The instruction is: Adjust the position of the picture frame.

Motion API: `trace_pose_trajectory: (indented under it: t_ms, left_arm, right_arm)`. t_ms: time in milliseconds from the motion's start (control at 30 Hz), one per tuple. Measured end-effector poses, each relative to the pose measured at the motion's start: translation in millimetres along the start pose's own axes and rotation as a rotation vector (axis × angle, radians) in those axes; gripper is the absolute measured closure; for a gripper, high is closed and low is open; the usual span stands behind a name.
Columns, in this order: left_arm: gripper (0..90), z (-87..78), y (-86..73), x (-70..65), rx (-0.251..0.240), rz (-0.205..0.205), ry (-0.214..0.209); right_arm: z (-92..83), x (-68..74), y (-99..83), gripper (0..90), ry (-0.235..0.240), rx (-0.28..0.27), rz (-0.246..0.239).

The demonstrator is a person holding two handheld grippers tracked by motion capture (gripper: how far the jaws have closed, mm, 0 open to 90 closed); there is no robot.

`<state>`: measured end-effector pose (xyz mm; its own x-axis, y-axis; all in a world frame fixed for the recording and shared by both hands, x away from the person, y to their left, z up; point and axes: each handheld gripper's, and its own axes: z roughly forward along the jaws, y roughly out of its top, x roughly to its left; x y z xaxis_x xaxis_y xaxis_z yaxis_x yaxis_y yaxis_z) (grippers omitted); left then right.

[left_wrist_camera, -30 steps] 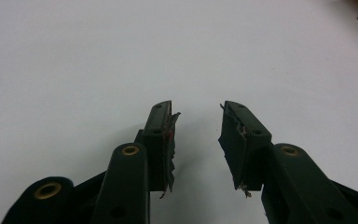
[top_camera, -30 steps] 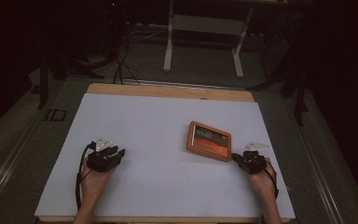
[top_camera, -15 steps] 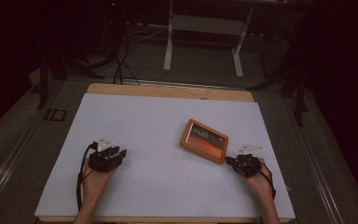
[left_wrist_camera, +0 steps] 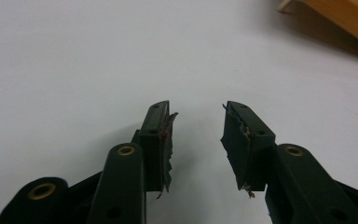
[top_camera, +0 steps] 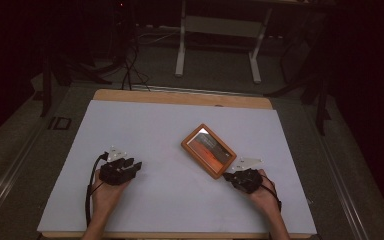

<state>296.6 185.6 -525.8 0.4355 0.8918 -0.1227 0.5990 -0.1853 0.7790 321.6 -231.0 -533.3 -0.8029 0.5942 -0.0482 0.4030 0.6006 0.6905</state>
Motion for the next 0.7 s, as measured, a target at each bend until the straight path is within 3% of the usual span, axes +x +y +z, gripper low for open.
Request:
trace_pose_trajectory:
  t_ms: [233, 500, 600, 700]
  left_arm:
    - [58.7, 6.0, 4.5, -10.8, 0.012, 0.021, -0.041]
    - [56.8, 12.1, 15.4, -22.5, 0.0, 0.009, -0.103]
    - [55.2, 16.8, 23.0, -29.8, -0.002, 0.009, -0.129]
    - [52.2, 24.6, 31.7, -38.7, 0.008, 0.007, -0.15]
  right_arm:
    - [14.3, 14.9, 14.0, 90.0, 0.038, -0.011, -0.034]
    - [25.2, 26.9, 30.0, 89.9, 0.097, -0.006, -0.085]
    - [14.5, 19.5, 33.8, 88.9, 0.091, -0.055, -0.064]
    - [2.8, 4.6, 38.5, 82.2, 0.055, -0.098, -0.02]
